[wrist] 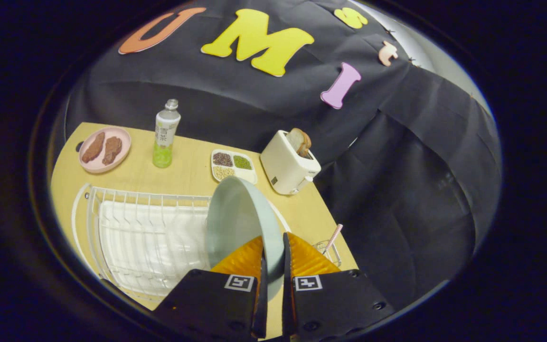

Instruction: Take the plate from the dish rack, then take the spoon from the basket and place it into the plate.

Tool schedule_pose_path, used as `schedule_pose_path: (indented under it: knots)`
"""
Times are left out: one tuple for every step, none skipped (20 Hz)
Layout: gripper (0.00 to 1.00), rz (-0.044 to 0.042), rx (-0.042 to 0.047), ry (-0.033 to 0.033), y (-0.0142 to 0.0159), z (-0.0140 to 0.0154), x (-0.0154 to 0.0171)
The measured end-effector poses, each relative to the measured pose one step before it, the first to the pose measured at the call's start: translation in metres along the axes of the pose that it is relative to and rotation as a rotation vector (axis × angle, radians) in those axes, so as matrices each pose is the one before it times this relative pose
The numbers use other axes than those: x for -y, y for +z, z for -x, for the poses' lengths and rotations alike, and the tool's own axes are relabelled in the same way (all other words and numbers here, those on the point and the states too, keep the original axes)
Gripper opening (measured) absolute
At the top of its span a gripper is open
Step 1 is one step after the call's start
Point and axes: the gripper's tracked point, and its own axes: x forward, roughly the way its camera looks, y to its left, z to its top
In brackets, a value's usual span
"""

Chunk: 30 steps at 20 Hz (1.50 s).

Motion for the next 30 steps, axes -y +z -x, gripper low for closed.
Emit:
schedule_pose_path:
  knots:
    - [0.17,-0.02842,0.00543,0.01037,-0.00395,0.00063,0.00742]
    - [0.17,-0.01768,0.00153,0.02388,-0.00350,0.00350,0.00510]
    - [0.18,-0.02607,-0.00026,0.03842,-0.00360,0.00443,0.00327]
    - [0.18,-0.02190,-0.00221,0.04161,-0.00387,0.00556,0.00279]
    - [0.18,-0.01530,0.00583,0.03711,-0.00325,0.00447,0.00545]
    - [0.18,-0.01701,0.00780,0.02800,-0.00309,0.00567,0.00794]
    - [0.17,-0.01270,0.01369,0.03483,-0.00311,0.00540,0.00527]
    - [0.17,-0.00845,0.00382,0.04934,-0.00419,0.00610,0.00475]
    - [0.18,-0.00611,-0.00876,0.06317,-0.00848,0.00515,0.00144]
    - [0.17,-0.02749,-0.00445,0.06152,-0.01015,0.00443,0.00309]
    - [0.18,-0.01640,-0.01240,0.05373,-0.01052,0.00249,0.00615]
    - [0.18,-0.02554,-0.00564,0.04157,-0.01121,0.00010,0.00720]
    - [0.18,-0.01281,-0.00248,0.03063,-0.01295,0.00000,0.00851]
    - [0.17,0.00607,-0.00248,0.02367,-0.01260,0.00001,0.00854]
    - [0.17,-0.00282,-0.00266,0.02535,-0.01410,-0.00089,0.00615]
    - [0.17,-0.00857,-0.01125,0.03169,-0.01653,-0.00054,0.00490]
    - [0.17,-0.01372,-0.00561,0.03810,-0.01543,-0.00167,0.00227]
    - [0.17,-0.01243,-0.00882,0.03867,-0.01519,-0.00149,0.00345]
    - [0.17,-0.02053,-0.01258,0.03088,-0.01906,-0.00371,0.00518]
    - [0.17,-0.01036,-0.01246,0.02087,-0.01423,-0.00530,0.00496]
    - [0.17,-0.01479,-0.01629,0.01381,-0.01625,-0.00585,0.00542]
    - [0.17,-0.00913,-0.00927,0.00393,-0.01205,-0.00693,0.00713]
    - [0.17,-0.00230,-0.01042,-0.00491,-0.01103,-0.00610,0.00785]
    - [0.17,-0.00182,0.00061,0.00672,-0.00436,-0.00769,0.00504]
    - [0.17,-0.02030,0.00280,0.02124,-0.00606,-0.00536,0.00368]
    - [0.17,-0.00802,-0.00373,0.00784,-0.00185,-0.00246,0.00589]
    - [0.18,0.01158,-0.00135,0.00593,-0.00050,-0.00005,0.00287]
    - [0.18,0.00058,-0.00154,0.00294,-0.00242,-0.00148,0.00633]
    - [0.18,-0.00345,-0.00207,0.00701,-0.00328,-0.00570,0.00280]
    - [0.18,0.00396,-0.00648,0.01100,-0.00478,-0.00430,0.00249]
